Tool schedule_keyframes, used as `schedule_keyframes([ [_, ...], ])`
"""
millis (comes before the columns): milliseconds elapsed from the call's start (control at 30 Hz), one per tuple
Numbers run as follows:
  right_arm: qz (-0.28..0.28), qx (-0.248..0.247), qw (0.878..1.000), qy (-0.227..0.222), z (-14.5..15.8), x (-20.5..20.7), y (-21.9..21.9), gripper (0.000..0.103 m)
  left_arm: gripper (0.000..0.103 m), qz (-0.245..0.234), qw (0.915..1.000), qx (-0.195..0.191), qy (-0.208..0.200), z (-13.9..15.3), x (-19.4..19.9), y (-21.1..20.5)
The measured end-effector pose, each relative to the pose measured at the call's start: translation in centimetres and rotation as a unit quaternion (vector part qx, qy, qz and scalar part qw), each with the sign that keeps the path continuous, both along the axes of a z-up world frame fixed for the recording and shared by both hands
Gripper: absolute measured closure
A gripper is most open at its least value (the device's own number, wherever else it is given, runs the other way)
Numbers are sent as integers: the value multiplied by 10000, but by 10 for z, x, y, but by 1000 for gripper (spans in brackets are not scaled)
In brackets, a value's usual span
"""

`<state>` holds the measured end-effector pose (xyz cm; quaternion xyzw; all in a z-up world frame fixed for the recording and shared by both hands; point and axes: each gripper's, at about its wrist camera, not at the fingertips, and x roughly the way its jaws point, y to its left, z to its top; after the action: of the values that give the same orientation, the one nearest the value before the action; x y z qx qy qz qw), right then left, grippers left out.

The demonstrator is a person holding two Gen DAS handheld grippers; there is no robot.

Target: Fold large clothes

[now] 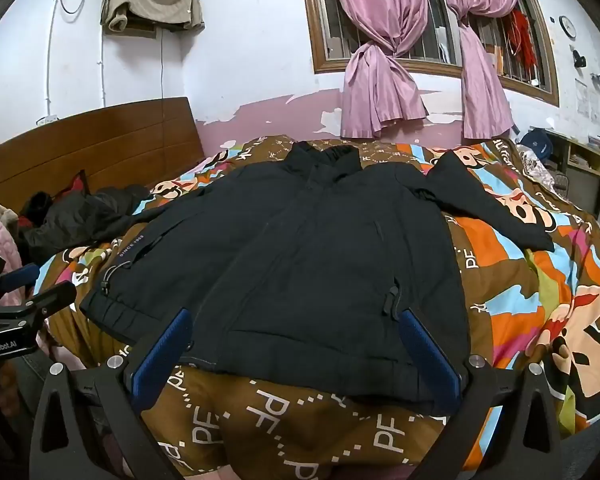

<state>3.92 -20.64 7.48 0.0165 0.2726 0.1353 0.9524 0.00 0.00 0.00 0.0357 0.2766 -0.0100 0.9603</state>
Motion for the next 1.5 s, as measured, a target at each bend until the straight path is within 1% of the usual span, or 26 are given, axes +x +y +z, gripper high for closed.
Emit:
schedule_keyframes([
  [1500, -5, 22, 10000, 52, -3, 1, -1, 0, 2, -3, 10000, 16, -14, 0, 0, 0],
])
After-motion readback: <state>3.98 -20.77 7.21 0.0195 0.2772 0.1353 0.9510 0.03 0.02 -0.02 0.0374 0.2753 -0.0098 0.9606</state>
